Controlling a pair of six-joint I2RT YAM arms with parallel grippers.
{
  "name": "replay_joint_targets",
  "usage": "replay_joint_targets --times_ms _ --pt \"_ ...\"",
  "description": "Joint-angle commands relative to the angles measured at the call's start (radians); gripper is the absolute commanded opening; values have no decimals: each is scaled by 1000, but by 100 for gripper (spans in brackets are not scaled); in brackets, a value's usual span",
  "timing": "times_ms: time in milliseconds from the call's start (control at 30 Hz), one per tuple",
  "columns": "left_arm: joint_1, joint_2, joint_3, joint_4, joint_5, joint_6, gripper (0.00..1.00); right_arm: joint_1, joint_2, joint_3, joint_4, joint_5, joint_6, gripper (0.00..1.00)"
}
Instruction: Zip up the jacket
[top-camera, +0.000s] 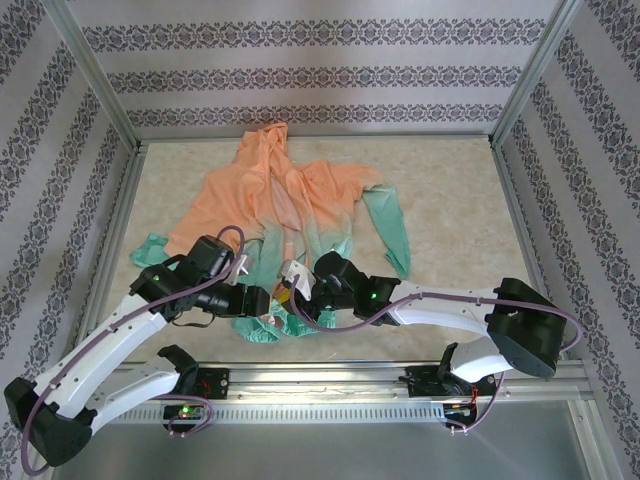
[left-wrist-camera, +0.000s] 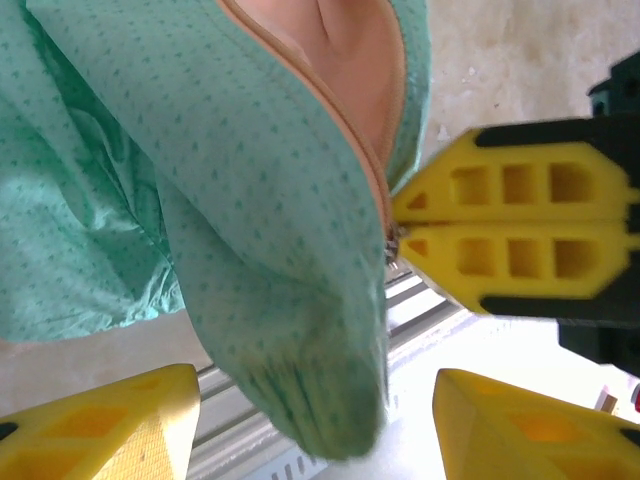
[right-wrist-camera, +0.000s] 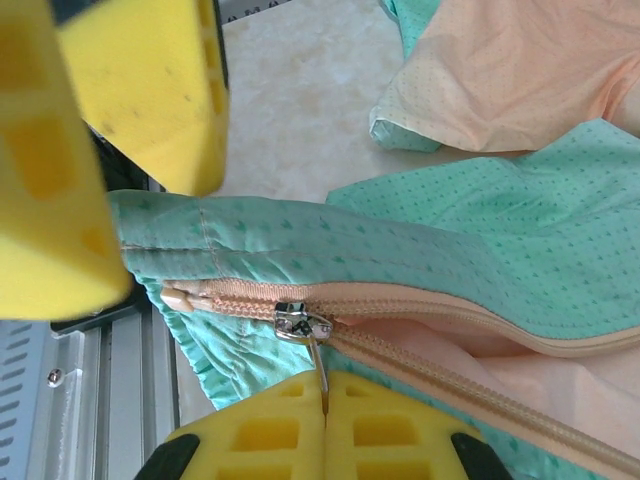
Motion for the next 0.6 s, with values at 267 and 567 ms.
replay_joint_targets --times_ms 267,567 --pt "12 57 -47 134 63 -39 26 -16 9 53 -17 -15 33 0" --pt "12 14 2 -22 35 -30 0 -36 29 108 -93 37 27 0"
